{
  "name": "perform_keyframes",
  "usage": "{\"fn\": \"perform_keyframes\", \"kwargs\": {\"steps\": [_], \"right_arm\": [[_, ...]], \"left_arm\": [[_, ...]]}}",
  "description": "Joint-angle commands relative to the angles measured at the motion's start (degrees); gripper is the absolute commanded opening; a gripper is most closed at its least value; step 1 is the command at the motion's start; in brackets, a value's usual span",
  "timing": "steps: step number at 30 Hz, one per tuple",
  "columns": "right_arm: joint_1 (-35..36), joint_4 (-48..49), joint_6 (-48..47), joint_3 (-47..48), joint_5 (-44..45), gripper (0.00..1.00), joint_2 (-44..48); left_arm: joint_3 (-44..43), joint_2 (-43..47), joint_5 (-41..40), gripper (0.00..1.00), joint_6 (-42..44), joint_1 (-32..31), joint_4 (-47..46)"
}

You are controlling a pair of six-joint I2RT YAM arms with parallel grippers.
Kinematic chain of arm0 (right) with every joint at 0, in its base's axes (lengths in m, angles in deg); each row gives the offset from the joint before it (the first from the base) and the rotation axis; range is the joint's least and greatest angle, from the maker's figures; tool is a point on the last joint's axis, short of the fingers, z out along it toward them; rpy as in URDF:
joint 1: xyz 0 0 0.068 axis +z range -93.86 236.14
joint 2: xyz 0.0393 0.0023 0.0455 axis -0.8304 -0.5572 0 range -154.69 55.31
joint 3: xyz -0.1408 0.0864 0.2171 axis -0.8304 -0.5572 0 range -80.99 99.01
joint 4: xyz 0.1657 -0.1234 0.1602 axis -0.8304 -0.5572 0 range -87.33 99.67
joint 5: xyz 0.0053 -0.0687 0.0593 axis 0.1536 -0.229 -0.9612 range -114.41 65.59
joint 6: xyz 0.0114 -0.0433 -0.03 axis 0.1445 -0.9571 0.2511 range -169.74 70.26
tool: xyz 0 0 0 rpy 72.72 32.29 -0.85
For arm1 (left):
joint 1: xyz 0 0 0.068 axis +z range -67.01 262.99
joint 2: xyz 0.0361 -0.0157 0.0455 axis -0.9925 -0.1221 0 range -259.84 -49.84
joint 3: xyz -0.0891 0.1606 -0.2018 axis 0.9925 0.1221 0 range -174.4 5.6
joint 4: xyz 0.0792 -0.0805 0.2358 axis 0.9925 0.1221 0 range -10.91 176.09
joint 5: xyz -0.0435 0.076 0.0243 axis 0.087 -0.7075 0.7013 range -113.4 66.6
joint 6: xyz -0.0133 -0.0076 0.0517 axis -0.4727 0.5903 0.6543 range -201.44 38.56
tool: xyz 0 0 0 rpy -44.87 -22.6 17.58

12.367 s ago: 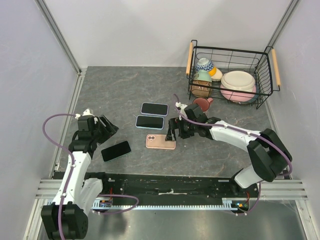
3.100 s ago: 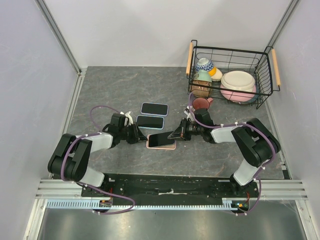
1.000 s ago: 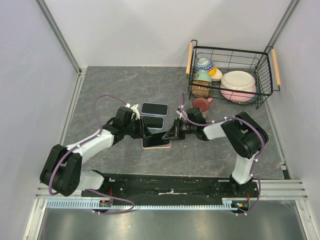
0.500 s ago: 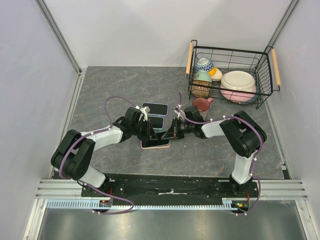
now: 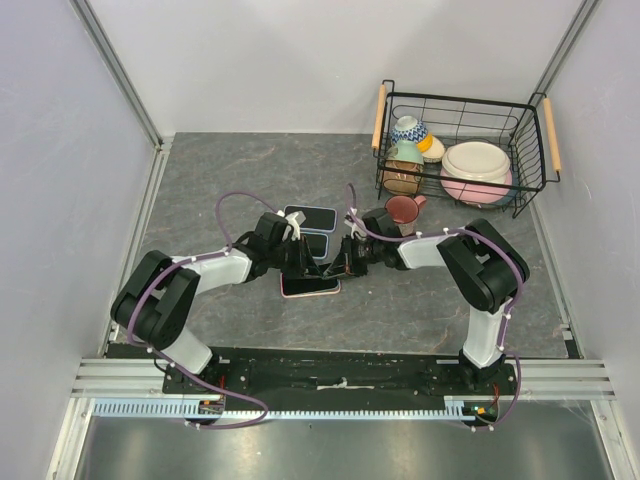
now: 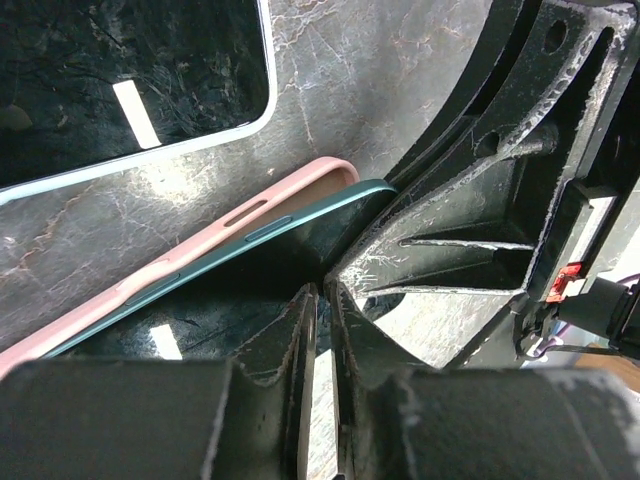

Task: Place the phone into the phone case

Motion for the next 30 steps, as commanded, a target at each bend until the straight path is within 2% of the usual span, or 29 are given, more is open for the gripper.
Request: {"fn": "perform_keyframes", "kwargs": {"steps": [1,14,20,30], "right_arm": [[8.73,-20.4,-11.21,-0.46,23.56,0.07,-7.31],[10.14,-28.13,-13.94,1.92,30.32,0.34,-5.21],[10.06,-31.92,-15.52,3.07,31.74,0.4,-3.27],[10.05,-36.22,-17.19,4.03,33.05,0.41,-0.11]], "left_arm": [[0.08,-2.82,-2.05,0.17,-1.03,-1.07,2.52],[0.17,-6.33,-4.69,0.02,-1.12,-1.34,6.21],[-0.01,-7.13,-5.31,0.02,-1.04,-1.25,7.18],[0.61,-7.22,-7.41,0.02,-1.39,-1.25,8.41]]}}
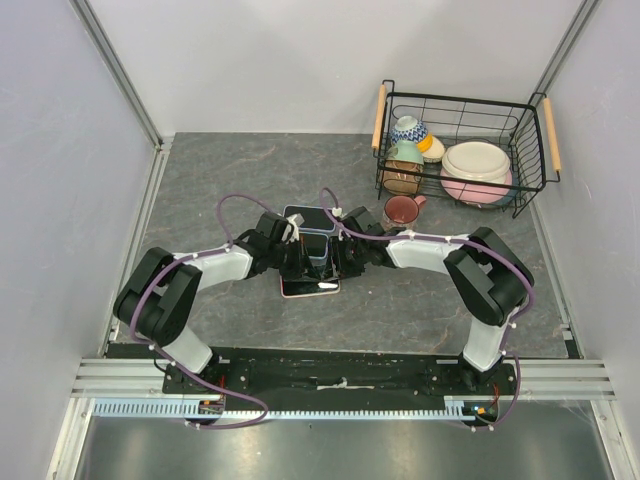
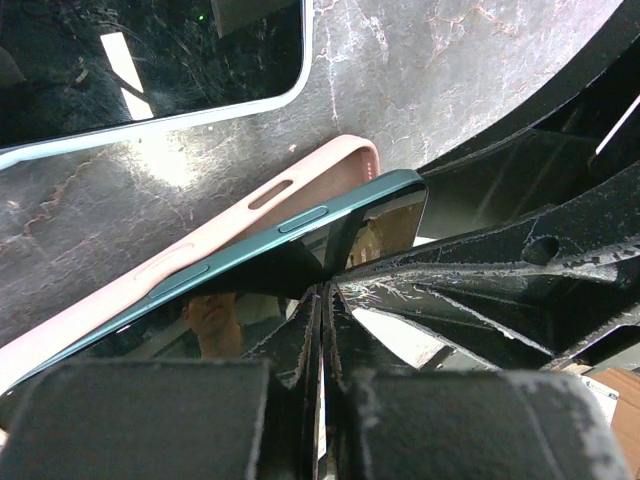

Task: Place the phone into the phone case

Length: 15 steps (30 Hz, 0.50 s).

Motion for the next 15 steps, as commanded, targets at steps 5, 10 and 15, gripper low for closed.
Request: {"fn": "perform_keyframes", "kwargs": {"steps": [5,10,15], "right_arm": [[2.86,-17.04,-9.17,-3.97,13.61,0.41,-3.47],[2.78,-18.27,-9.96,-3.79,13.95,0.42,-1.36],[2.86,-19.85,-11.11,-3.26,14.4,0.43,0.31]], "left_arm": [[1.96,-5.79,-8.84,0.02,0.47,-1.97,3.6],[1.61,-6.24,-8.66,0.02,0.73,-1.97,4.13],[1.52,-6.76,-9.54,0.02,1.35,-1.97,5.18]]}}
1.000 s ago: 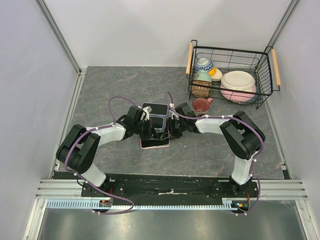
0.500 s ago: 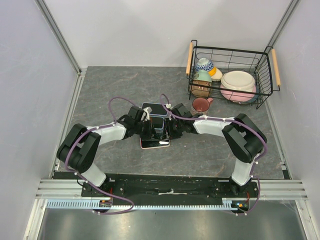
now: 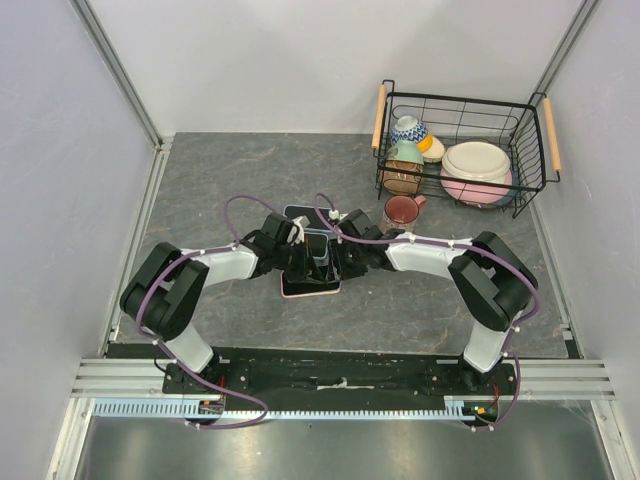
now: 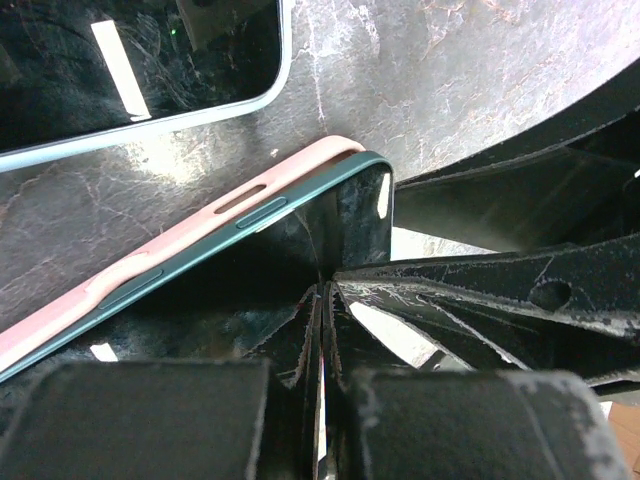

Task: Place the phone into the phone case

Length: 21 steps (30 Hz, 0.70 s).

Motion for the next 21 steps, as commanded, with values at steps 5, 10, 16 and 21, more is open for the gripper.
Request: {"fn": "perform_keyframes", "kwargs": {"steps": [5,10,16,21], "right_arm": [[0.94,-16.97,-7.96,-3.17,6.46,0.43,-0.6],[0.77,-17.06,-8.84,-3.52,4.61,0.43,0.8],[-0.82,-16.97,-9.46,-3.61,1.89,0.42,4.13],[-4.5,-16.8,-10.25,-4.49,-1.01,0.42,8.35]], "left_arm": [[1.96,-4.84,-10.59,0.02,2.55,-0.59,6.87],[1.78,-5.54,-10.42,0.02,2.64,-0.59,6.87],[1.78,-5.98,-10.5,0.02,3.08,-0.59,6.87],[1.61,-6.34,-10.51,0.02,3.34,-0.59,7.05]]}}
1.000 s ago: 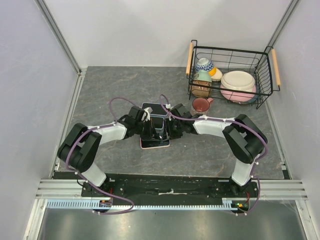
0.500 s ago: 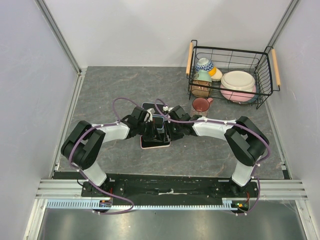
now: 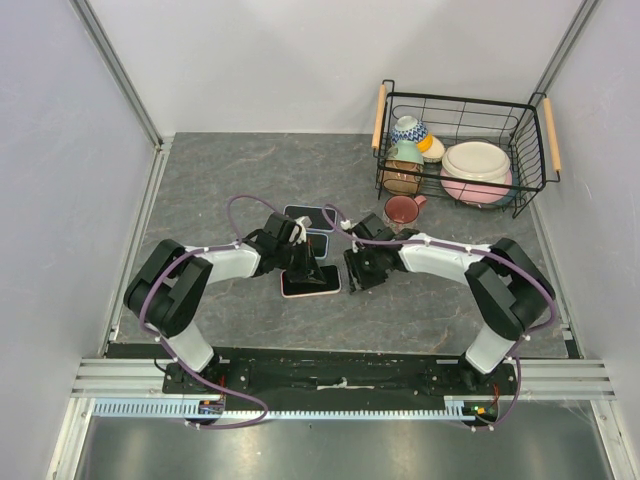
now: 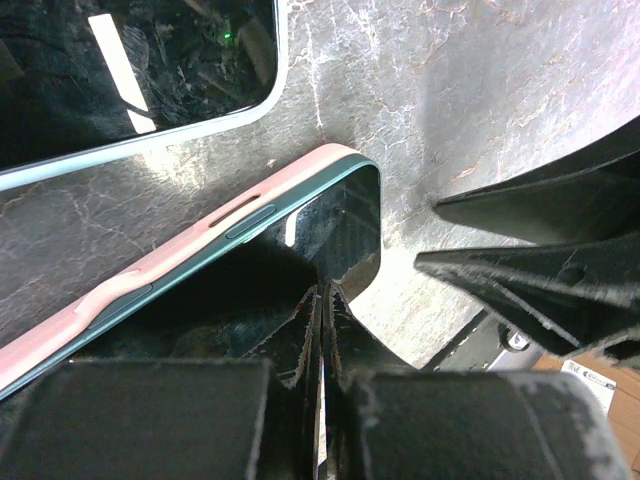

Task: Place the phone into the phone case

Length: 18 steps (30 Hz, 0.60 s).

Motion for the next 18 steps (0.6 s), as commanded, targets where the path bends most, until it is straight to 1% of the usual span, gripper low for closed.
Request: {"fn": "perform_keyframes", "kwargs": {"steps": [1,4,5,7,8,9,12,14,17,18], "right_arm": [[-3.78,-6.26,-2.51,-2.02,-1.91,0.42,3.93],[-6.07,-4.51,-2.69,-2.99,-5.42,0.43,6.04],[-6.43,-3.63,-2.6,-3.77,-9.0,0.43,6.56],[-7.48,-0.65,-1.81,-4.57,-12.53,0.45,8.06],[-7.75,0.67,-0.94,-5.62,-16.12,0.46,8.41],[-7.84,1.73,-0.41,-5.98,-17.46,0.51,8.76],[-7.93,6.91,1.78,-7.38,-21.85,0.58,8.07],[-7.93,8.67,2.75,-7.91,-23.35,0.58,6.4],[-8.01,14.47,6.18,-9.32,-26.43,0.58,3.33],[-8.01,17.44,8.01,-9.58,-27.05,0.56,2.62]], "left_arm": [[2.44,-4.87,-10.62,0.02,3.32,-0.33,7.22],[2.09,-4.96,-10.44,0.02,3.58,-0.33,7.4],[2.0,-4.87,-10.44,0.02,3.67,-0.33,7.4],[1.82,-4.87,-10.53,0.02,3.76,-0.33,7.57],[1.65,-4.87,-10.44,0.02,3.76,-0.33,7.57],[1.65,-4.79,-10.35,0.02,3.85,-0.33,7.57],[1.38,-4.61,-10.18,0.02,3.76,-0.33,7.57],[1.38,-4.52,-9.91,0.02,3.94,-0.33,7.57],[1.38,-4.17,-9.91,0.02,4.11,-0.33,7.49],[1.38,-4.08,-10.0,0.02,4.11,-0.33,7.57]]}}
